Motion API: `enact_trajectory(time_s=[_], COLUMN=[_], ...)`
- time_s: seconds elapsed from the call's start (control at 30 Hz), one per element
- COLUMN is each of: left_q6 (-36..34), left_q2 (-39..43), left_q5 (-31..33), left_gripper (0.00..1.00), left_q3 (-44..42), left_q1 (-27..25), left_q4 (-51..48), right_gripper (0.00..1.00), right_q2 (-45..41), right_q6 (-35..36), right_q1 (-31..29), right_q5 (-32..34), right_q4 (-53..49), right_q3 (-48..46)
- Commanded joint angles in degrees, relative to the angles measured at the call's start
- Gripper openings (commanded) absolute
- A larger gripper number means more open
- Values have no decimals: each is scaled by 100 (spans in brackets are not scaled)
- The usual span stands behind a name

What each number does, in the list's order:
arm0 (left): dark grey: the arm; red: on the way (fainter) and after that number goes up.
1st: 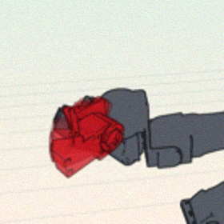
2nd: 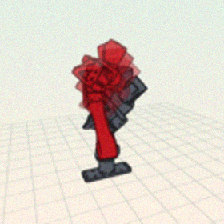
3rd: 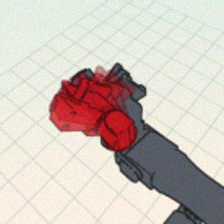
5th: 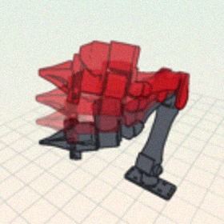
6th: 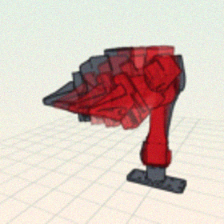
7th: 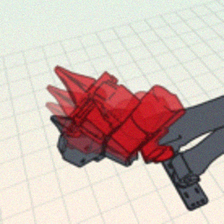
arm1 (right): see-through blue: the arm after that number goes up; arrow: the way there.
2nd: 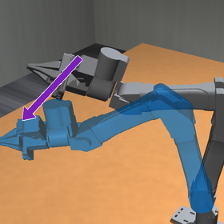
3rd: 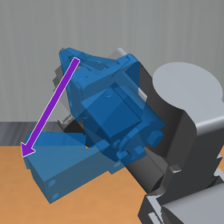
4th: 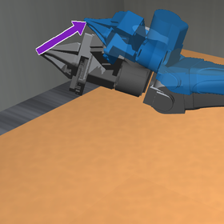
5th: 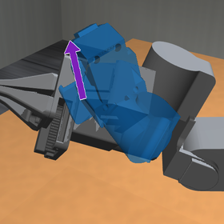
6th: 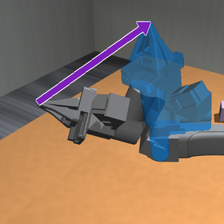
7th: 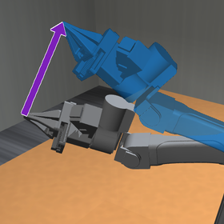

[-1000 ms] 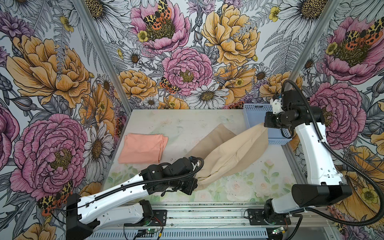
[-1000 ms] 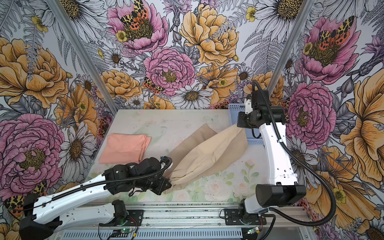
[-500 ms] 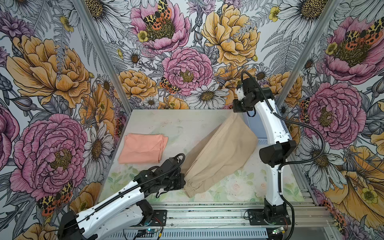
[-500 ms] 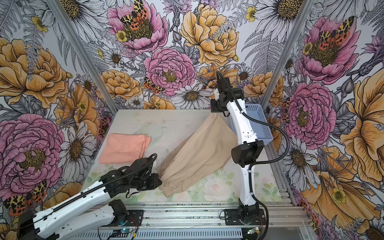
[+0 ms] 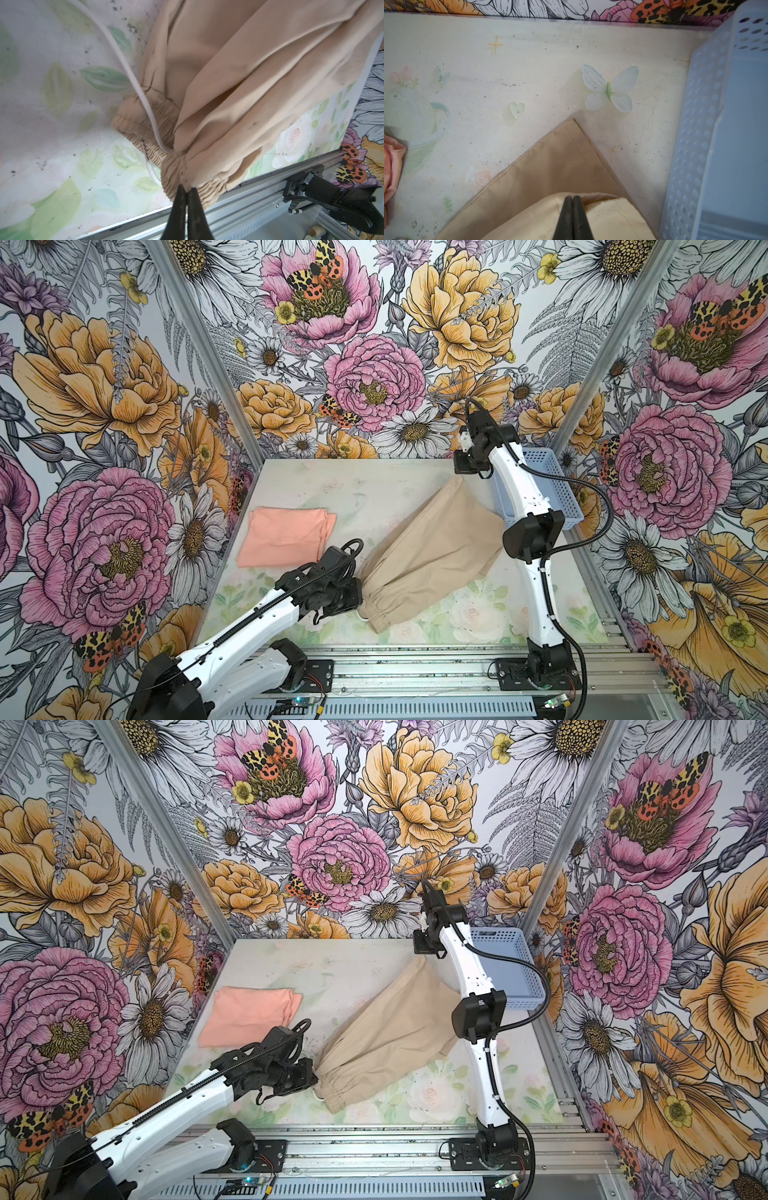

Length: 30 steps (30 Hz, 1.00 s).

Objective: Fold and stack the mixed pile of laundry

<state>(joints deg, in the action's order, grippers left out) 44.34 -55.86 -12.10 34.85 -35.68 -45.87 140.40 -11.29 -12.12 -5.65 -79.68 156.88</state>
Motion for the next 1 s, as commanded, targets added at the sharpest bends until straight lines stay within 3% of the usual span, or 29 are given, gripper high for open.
enact_trajectory(time_s=[0.0,0.53,0.6,0.63,0.73,0.83,0.9,0.97], left_q6=[-189,-432,-425,-368,-169,22,85,115], left_q2=[-146,-678,-749,-763,-636,-260,-37,56], left_q5=[-48,279,403,500,848,1236,1384,1371], left_gripper=[0,0,0,2,37,58,65,65], left_q3=[4,143,171,180,288,429,564,682], left_q1=[93,629,770,824,861,814,757,629], left_q4=[63,253,234,206,17,-189,-326,-381], right_gripper=[0,0,12,19,36,46,50,53], right_q2=[193,672,733,743,660,369,83,-271], right_q6=[-117,-252,-277,-280,-271,-182,-105,-62], right_q1=[-10,-9,-9,-9,8,25,25,25], right_q5=[-57,-171,-182,-183,-152,-46,43,130], right_q4=[388,778,887,929,945,947,945,946], right_q3=[157,132,141,140,129,-124,-437,-875])
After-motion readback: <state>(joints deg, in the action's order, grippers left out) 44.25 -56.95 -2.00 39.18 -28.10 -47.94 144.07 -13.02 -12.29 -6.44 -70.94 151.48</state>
